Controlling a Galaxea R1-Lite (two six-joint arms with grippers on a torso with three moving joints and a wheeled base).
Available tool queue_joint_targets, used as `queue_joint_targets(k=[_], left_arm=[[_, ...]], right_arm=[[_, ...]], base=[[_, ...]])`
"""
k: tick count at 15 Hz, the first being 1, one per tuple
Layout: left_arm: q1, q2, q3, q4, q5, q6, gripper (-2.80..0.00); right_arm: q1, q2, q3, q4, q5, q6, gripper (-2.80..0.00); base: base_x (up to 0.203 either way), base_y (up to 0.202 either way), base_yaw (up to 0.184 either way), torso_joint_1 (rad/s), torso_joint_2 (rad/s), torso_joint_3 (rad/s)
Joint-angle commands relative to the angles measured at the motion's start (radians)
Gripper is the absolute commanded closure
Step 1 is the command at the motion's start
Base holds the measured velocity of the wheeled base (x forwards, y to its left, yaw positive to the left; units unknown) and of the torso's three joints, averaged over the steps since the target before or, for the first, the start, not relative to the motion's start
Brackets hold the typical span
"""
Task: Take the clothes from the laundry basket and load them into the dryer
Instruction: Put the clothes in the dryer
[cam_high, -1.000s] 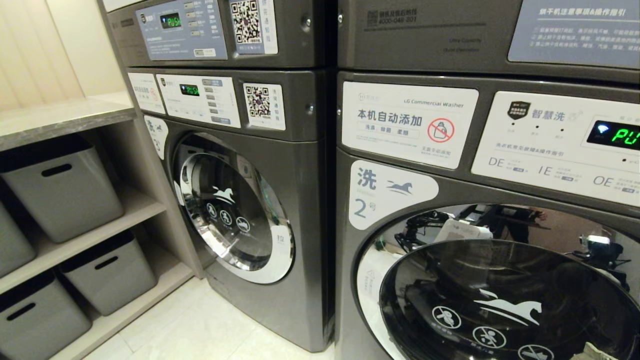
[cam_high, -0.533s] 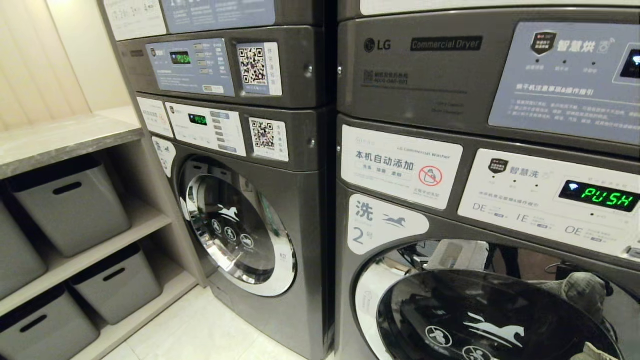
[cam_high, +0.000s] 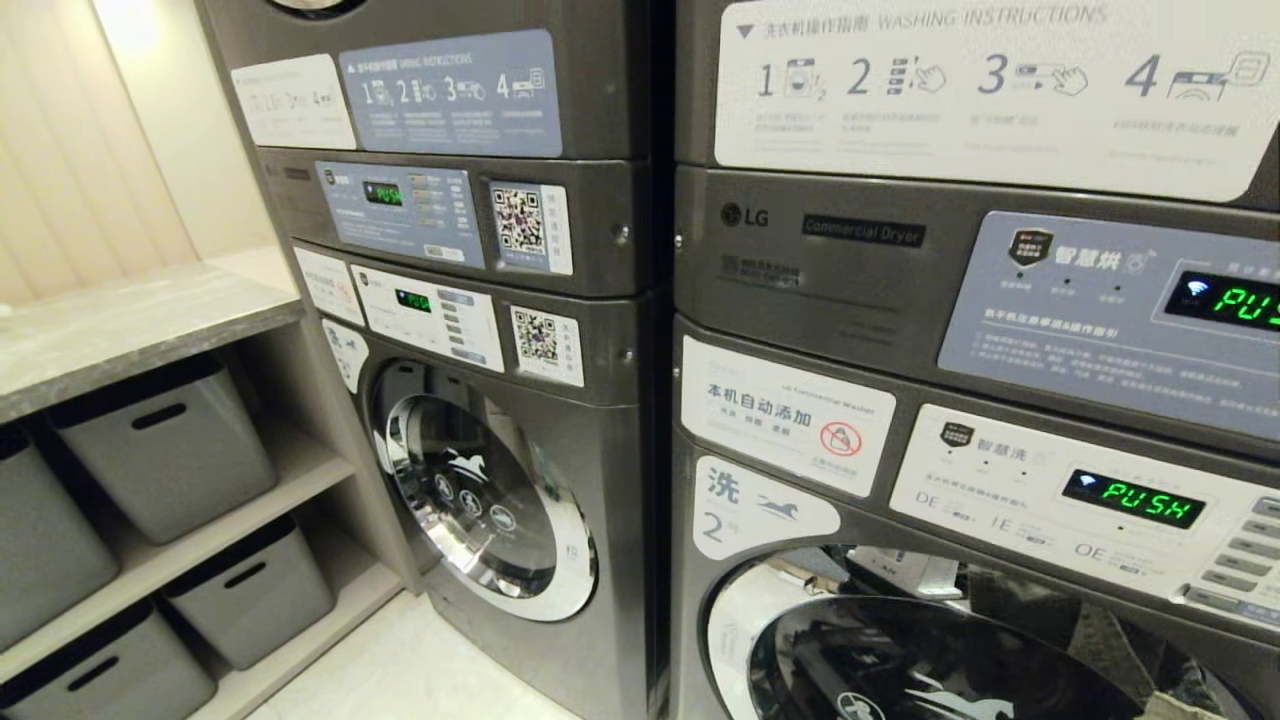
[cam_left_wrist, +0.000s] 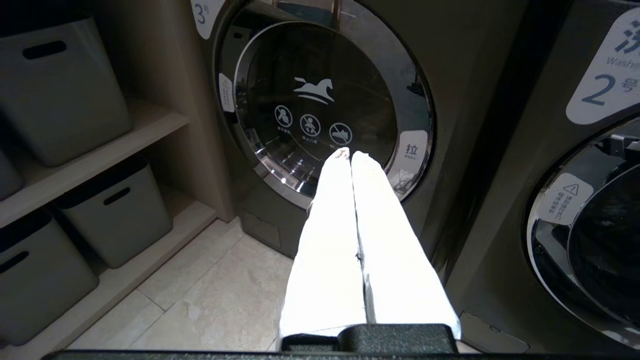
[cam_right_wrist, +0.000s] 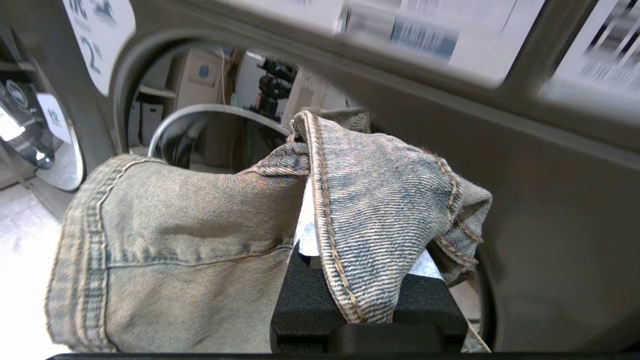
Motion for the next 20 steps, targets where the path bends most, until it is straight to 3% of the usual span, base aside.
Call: queue_joint_targets(k=[1, 14, 20], left_arm=[[0.0, 0.0, 0.0, -0.001, 0.0, 0.0, 0.0], [0.0, 0.0, 0.0, -0.001, 0.0, 0.0, 0.0], [0.0, 0.0, 0.001, -0.001, 0.0, 0.0, 0.0]], right_arm=[[0.0, 0.0, 0.0, 0.0, 0.0, -0.002, 0.0], [0.0, 0.0, -0.001, 0.002, 0.002, -0.002, 0.0], [0.0, 0.0, -0.001, 0.002, 0.0, 0.0, 0.0]], base=[[0.0, 0.0, 0.0, 0.195, -0.51, -0.318], [0.0, 0.0, 0.0, 0.233, -0.56, -0.326], [0.0, 0.0, 0.0, 0.17, -0.37, -0.209]])
